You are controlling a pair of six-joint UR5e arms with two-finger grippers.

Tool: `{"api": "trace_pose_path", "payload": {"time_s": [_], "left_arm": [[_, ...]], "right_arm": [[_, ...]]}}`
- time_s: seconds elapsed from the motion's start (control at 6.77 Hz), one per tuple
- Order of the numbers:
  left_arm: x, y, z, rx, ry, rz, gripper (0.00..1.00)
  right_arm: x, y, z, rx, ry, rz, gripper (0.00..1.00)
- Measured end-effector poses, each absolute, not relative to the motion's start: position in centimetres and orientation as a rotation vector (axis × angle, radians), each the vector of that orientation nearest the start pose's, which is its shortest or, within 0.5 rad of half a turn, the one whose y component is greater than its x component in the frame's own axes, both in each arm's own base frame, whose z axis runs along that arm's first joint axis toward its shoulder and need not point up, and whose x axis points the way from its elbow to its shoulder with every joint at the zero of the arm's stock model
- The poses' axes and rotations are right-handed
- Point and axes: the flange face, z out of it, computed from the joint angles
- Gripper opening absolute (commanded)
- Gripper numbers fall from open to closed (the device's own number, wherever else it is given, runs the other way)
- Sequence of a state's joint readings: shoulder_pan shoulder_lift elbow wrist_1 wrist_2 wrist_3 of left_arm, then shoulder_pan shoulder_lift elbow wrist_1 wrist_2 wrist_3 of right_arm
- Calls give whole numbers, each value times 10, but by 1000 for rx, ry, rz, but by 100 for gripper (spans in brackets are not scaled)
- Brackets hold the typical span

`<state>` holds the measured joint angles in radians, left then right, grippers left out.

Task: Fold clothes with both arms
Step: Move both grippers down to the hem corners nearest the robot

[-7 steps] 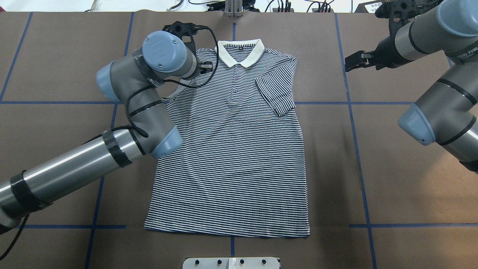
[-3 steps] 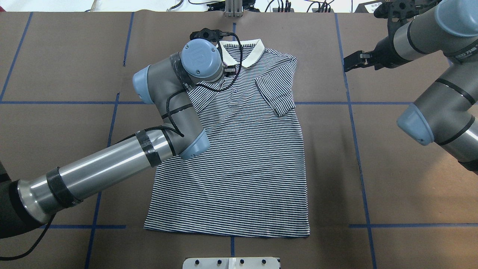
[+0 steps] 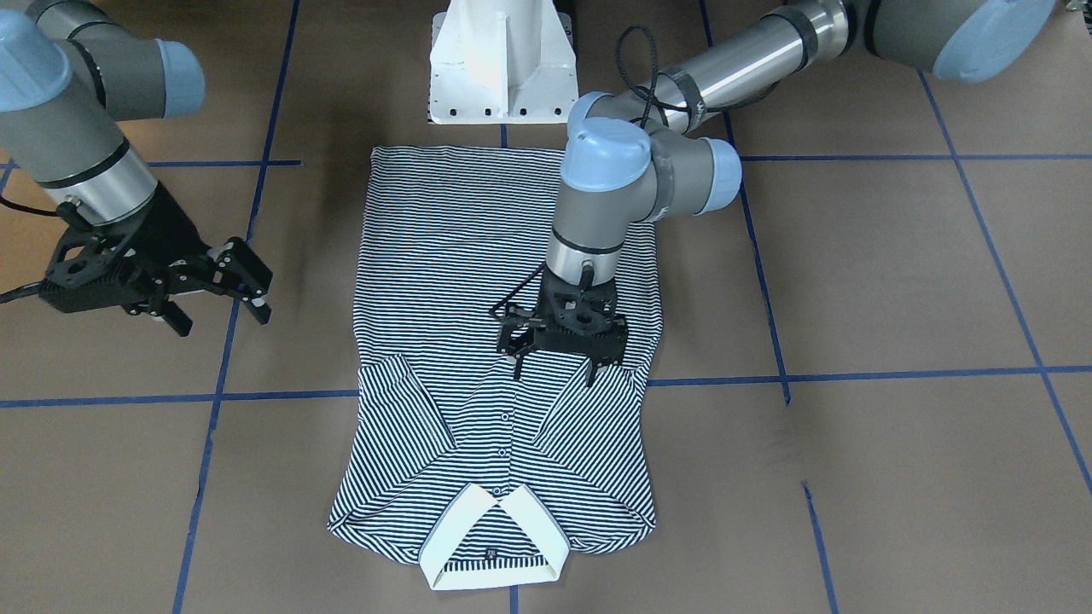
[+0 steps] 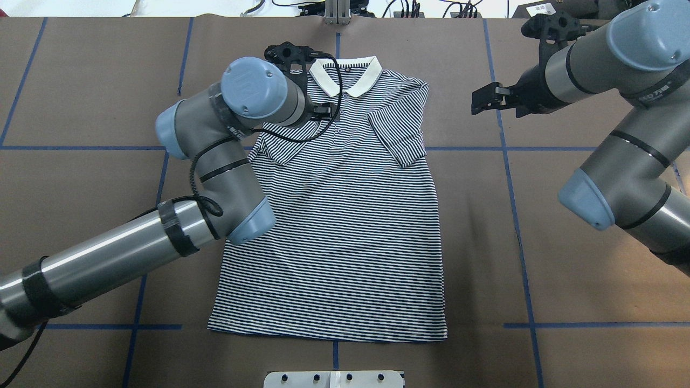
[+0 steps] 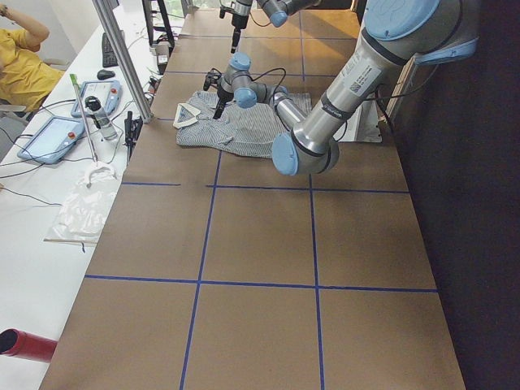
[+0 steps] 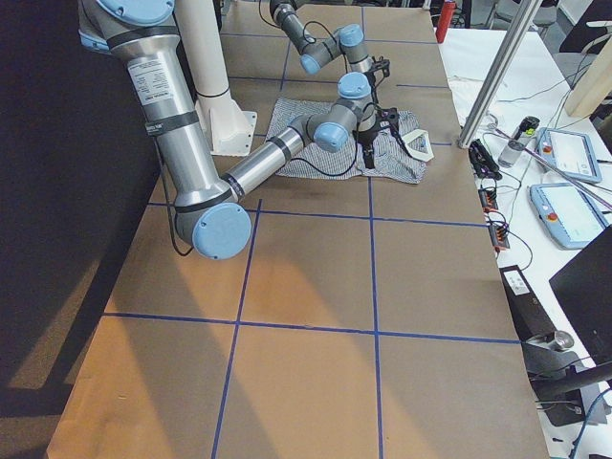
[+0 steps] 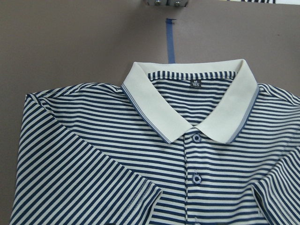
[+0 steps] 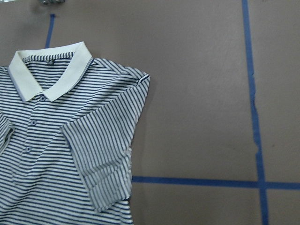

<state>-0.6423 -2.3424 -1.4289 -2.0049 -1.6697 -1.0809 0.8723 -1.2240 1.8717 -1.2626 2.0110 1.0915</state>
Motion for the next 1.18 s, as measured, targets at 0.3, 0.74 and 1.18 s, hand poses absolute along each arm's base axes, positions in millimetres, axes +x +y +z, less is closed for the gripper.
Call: {"api": "trace_pose_path", "payload": {"time_s": [0.3,0.74,1.18], "left_arm": [[465,-494,218,519,1008,-58,100],[452,-373,252,387,1094,-29,97],[488,-275,323,207,1022,-158,64]], "right_arm": [[-382,-418,264,220,-1038,268,95],[-455,-243,292,199,-1012,408,79],[-463,-205,307,196,-963,457,78]]}}
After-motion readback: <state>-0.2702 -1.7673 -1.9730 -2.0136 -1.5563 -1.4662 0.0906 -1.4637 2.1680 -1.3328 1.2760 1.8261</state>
